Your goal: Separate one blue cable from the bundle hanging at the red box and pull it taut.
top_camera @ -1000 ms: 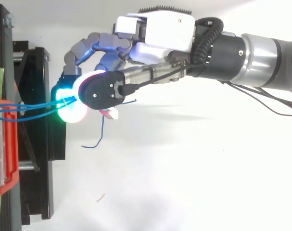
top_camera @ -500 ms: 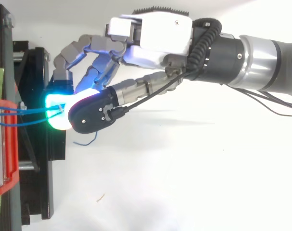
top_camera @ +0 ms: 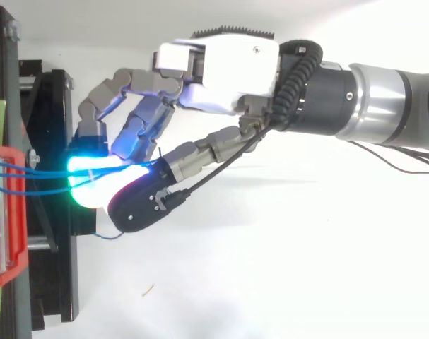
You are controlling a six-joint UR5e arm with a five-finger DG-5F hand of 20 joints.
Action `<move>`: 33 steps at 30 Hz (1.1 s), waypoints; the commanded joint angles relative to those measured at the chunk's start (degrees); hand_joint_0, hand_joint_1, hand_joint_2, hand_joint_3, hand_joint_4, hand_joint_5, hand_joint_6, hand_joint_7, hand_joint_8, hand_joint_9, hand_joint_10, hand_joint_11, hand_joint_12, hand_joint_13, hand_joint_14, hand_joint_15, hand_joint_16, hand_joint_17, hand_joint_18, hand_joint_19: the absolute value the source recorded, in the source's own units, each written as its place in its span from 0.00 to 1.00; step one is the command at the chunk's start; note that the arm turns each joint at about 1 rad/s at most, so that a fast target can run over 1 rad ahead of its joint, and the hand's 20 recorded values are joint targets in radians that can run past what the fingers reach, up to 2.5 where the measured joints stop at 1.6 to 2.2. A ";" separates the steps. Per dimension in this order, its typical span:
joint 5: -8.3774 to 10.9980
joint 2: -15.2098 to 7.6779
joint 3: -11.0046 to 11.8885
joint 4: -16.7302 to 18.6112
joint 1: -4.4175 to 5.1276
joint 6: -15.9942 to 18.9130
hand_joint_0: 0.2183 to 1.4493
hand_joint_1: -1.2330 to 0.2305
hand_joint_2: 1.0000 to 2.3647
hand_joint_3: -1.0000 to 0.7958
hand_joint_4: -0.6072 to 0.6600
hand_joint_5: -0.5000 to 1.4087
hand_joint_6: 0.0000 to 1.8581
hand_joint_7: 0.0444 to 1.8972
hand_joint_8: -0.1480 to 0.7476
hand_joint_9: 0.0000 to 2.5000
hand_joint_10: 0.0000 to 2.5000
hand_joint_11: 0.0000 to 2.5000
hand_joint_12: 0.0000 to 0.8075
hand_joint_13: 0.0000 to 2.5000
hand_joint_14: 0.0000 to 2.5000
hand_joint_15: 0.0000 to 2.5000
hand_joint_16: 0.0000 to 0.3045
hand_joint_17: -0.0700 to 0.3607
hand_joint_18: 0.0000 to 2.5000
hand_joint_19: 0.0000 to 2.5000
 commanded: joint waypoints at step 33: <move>1.92 -0.07 -0.06 -1.06 0.55 -0.52 0.23 0.52 0.00 0.28 0.63 0.15 0.48 0.48 0.50 0.43 0.00 0.69 0.50 0.47 0.01 0.49 0.18 0.45 0.34 0.29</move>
